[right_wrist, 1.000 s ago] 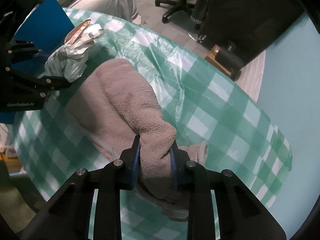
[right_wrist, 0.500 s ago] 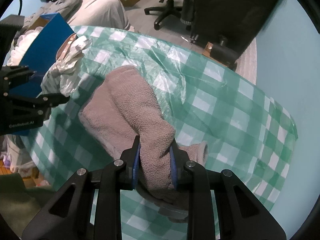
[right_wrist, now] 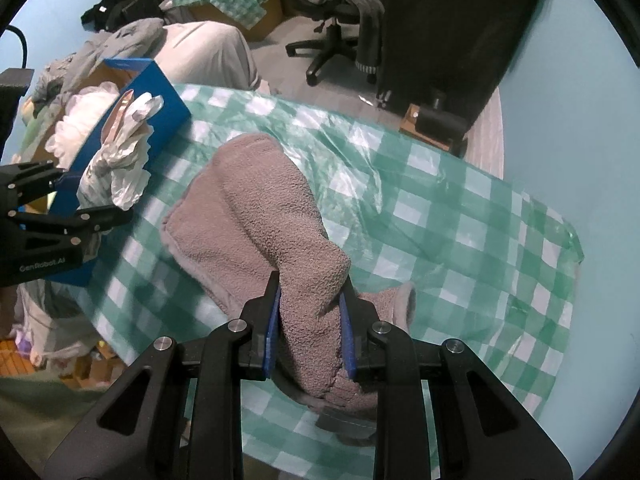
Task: Organize soft objects
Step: 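Lift the bundle and mitt and carry both over the box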
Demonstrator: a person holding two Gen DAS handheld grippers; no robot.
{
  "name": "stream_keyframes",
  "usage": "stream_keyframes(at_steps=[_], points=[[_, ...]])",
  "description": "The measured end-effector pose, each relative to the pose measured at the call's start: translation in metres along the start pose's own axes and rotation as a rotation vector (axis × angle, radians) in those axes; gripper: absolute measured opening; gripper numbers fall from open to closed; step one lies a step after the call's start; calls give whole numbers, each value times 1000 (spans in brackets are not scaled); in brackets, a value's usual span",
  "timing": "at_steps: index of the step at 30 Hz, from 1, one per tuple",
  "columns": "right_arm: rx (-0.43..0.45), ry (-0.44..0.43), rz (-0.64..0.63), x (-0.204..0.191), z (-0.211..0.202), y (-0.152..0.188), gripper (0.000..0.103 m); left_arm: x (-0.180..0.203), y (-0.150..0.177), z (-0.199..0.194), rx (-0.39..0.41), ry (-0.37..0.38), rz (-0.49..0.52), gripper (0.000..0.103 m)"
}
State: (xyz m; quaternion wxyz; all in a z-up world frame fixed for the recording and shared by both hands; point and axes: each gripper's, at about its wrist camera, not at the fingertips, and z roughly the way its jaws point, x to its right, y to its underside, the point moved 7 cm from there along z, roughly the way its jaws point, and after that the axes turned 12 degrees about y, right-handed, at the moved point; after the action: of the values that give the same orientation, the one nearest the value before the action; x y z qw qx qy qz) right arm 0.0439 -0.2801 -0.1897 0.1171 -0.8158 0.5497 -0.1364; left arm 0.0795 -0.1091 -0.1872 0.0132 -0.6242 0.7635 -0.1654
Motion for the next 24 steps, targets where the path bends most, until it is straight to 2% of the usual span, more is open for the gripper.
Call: stream_keyframes(at_steps=[7, 24], points=[[38, -14, 7, -13, -22, -5, 23, -2, 10, -24, 41, -9, -10, 52], [128, -63, -12, -59, -64, -26, 23, -42, 39, -82, 120, -38, -104, 52]])
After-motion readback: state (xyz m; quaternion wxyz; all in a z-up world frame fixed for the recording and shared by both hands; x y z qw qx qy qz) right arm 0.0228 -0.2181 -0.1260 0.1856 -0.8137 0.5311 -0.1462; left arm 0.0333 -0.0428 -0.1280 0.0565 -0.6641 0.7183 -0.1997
